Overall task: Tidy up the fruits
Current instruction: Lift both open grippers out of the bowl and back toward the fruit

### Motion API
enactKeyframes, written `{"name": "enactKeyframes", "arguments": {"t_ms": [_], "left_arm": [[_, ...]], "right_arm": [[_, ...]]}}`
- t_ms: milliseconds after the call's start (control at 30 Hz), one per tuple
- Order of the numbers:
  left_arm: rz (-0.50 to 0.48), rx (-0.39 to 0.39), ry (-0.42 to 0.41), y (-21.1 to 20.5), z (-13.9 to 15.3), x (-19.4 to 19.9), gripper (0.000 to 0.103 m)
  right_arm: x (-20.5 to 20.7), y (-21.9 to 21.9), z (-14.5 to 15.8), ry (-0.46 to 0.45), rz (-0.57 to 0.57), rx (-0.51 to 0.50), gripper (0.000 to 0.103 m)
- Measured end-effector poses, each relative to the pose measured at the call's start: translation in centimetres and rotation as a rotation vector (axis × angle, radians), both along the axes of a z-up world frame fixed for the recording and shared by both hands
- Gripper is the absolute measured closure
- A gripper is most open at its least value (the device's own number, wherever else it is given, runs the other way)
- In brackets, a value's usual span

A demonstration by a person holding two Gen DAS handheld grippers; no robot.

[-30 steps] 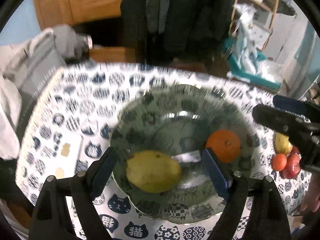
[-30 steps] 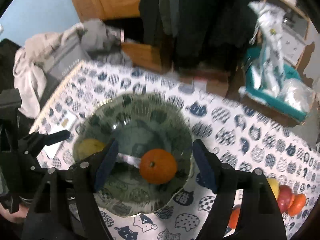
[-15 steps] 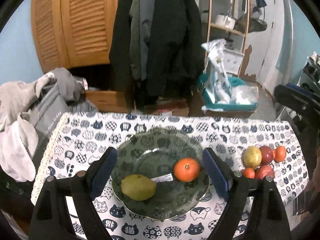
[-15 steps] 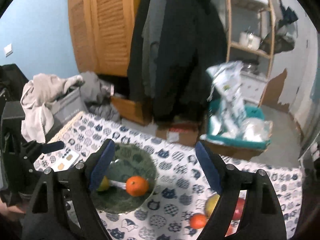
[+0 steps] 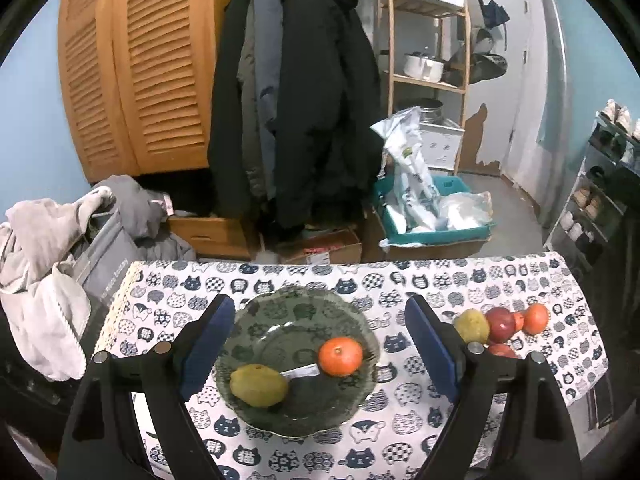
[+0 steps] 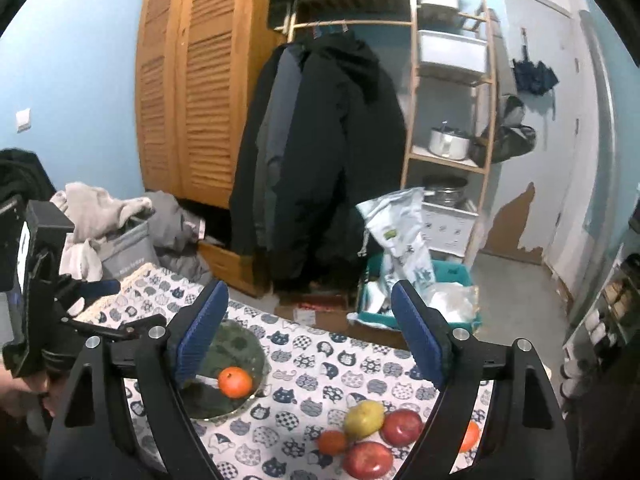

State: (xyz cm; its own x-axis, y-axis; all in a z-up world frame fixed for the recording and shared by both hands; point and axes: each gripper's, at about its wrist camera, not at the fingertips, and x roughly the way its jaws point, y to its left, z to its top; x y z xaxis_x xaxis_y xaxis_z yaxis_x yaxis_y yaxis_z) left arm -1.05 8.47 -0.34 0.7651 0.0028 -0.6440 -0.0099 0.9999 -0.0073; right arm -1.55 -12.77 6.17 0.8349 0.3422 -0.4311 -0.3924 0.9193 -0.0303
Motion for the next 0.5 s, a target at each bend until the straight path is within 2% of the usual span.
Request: {"name": "enactKeyframes", "arguments": {"t_ms": [267,500], "left_arm": [[-0.065,0.007,-0.005,-3.5,0.7,-0.3,0.015],[-0.116,-0.033,0.005,-5.9,0.8,-0.3,0.015]], "right_arm": [[-2.2,-4.5,0.9,-0.062,-0.089,-0.002,0.015],[-2.8,-8.2,0.6,-0.052,-0.158,0.006,0.015]]}}
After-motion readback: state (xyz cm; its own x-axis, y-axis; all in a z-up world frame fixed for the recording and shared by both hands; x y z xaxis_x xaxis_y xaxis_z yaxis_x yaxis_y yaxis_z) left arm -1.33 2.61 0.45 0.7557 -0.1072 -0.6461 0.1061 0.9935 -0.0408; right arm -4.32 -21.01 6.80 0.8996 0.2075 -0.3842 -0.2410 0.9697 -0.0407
